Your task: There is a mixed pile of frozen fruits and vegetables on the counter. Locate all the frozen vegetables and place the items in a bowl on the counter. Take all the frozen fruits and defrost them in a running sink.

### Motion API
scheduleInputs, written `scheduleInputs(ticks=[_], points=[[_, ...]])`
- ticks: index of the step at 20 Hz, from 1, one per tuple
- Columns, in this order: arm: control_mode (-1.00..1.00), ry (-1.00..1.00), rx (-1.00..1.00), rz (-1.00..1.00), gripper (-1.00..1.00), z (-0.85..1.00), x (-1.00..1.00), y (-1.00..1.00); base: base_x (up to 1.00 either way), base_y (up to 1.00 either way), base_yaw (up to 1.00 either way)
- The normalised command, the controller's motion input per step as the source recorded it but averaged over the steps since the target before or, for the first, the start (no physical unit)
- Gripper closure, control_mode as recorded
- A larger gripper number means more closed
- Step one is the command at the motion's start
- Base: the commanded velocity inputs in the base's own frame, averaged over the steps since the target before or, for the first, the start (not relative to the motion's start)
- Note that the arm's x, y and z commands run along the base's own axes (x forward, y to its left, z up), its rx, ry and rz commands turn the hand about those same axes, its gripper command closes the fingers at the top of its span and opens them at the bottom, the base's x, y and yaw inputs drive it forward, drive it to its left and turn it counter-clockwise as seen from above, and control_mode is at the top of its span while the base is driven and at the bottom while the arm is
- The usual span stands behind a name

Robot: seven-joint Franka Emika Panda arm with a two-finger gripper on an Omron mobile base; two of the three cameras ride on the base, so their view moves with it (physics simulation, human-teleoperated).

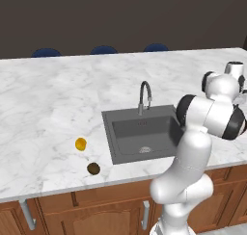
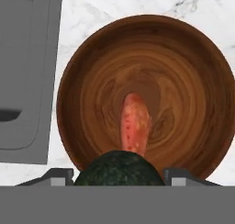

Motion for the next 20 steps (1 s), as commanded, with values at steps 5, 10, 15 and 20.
scheduleInputs(ticks=[5, 10, 15, 20], points=[[-1.00, 0.00, 0.00, 0.07, 1.00, -0.33, 0.08, -0.20, 0.00, 0.00, 0.00], [-1.00, 0.00, -0.01, 0.07, 1.00, -0.41, 0.00, 0.01, 0.00, 0.00, 0.00], [-1.00, -0.01, -0.02, 0.08, 1.00, -0.20, 0.03, -0.07, 0.00, 0.00, 0.00], [-1.00, -0.02, 0.00, 0.04, 1.00, -0.08, 0.07, -0.19, 0.00, 0.00, 0.00]])
